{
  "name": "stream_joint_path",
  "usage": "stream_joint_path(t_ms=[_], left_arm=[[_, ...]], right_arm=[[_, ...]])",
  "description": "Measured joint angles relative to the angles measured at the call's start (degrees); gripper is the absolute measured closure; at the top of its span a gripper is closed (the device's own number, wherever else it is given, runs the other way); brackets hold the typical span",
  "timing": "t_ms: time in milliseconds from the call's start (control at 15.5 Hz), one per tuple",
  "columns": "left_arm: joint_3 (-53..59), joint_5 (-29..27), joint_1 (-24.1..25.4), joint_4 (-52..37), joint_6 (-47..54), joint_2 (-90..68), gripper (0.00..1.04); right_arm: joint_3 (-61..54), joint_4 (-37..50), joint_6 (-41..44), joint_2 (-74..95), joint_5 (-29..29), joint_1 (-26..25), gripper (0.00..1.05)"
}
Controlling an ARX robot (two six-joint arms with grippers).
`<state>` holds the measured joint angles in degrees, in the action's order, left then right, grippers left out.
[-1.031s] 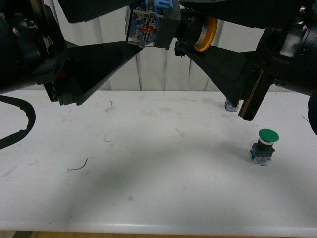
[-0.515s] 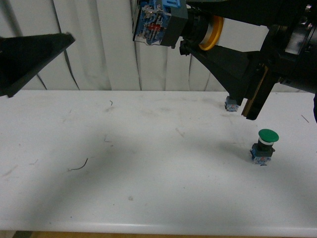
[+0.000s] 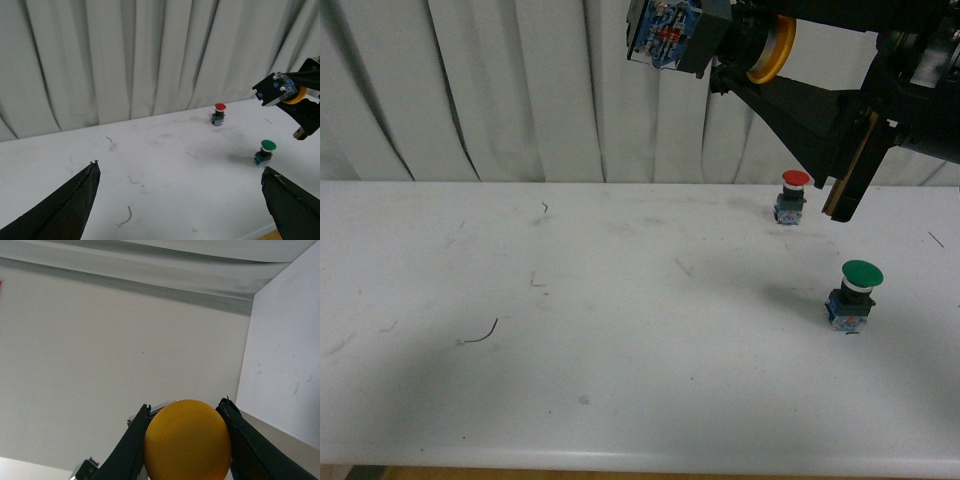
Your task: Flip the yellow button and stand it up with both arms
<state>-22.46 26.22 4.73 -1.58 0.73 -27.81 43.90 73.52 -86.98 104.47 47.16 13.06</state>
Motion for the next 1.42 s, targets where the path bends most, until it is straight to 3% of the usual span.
stream_joint_path(t_ms=[64,129,258,451,580,1417], left_arm=[[-0.02,-2.34,0.63,2.93,1.97,4.07,0.08],[0.92,-13.70,-3.45,1.36,1.07,7.65,0.20],[5.25,-24.63,-4.94,0.26,0.42,10.62,0.40],[11.19,-26.23,-4.76,-0.98,-0.33,13.75,0.78],[13.42,-26.25,-4.76,3.65,-0.35,21.11,1.02],[19.91,-26.25,-4.74,1.90,-0.63,25.68,1.03]], right_arm=[[0.02,0.00,0.00,0.00,0.04,0.04,0.69],[0.04,0.02,0.02,0.07,0.26,0.09,0.69],[0.04,0.07,0.04,0.07,0.46,0.07,0.69],[0.07,0.04,0.11,0.07,0.35,0.44,0.69],[0.07,0.00,0.35,0.07,0.37,0.46,0.69],[-0.09,0.02,1.79,-0.20,0.26,1.97,0.69]])
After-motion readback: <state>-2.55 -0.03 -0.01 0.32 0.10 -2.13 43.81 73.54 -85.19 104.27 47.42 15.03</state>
